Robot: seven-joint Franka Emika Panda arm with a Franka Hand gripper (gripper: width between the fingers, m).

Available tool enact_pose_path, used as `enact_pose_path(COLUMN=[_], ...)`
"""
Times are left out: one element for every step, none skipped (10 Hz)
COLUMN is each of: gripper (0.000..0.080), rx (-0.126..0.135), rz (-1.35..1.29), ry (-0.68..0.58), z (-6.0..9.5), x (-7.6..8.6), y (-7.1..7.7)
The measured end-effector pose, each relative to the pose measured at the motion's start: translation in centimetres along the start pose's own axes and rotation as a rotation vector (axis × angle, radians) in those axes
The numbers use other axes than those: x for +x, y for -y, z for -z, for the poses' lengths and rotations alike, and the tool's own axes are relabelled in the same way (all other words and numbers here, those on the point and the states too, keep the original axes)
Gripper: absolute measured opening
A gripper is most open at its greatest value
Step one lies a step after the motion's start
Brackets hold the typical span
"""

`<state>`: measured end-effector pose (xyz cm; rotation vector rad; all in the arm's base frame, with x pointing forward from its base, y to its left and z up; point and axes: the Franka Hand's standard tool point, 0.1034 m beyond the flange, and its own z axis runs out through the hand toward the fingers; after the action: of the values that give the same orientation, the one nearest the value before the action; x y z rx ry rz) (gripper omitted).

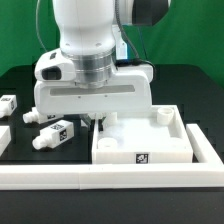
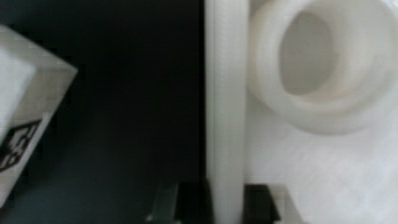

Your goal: Assemble one leg

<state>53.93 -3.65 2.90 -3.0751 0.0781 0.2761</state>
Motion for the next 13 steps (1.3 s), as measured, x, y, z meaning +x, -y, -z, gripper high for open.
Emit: enact_pose_path(gripper=[0.0054,0.0054,0.0054,0.0054,0.0054,0.0054,0.0054,0.0054,0.0054,0.0054,0.0054,0.0054,0.0054], rx=[0.000,0.000,-0.005,-0.013,-0.014,-0.016,-0.019,-0.023,-0.025,-0.024,-0.022,-0.023,-0.024], rz=[0.000,0.000,0.005,0.013,0.023,0.031,0.028,0.022,0.021,0.020,0.018,0.018,0.019], ry=[0.002,0.004,-0.014,-0.042,-0.043,-0.059,-0.065,-0.070,-0.082,-0.078,-0.066,-0.067,-0.068], z=[-0.1,-0.2,-0.5,-1.3,-1.9,-1.7,-1.6,-1.6,-1.3,-1.0,-0.9,-1.1,-1.3], x=[0.0,-0.1,0.1,0.3,0.5,1.3,1.8,2.1,2.7,2.9,2.9,2.9,2.9], y=[0.0,0.0,0.0,0.2,0.7,1.4,1.6,1.7,1.7,1.7,1.7,1.7,1.6])
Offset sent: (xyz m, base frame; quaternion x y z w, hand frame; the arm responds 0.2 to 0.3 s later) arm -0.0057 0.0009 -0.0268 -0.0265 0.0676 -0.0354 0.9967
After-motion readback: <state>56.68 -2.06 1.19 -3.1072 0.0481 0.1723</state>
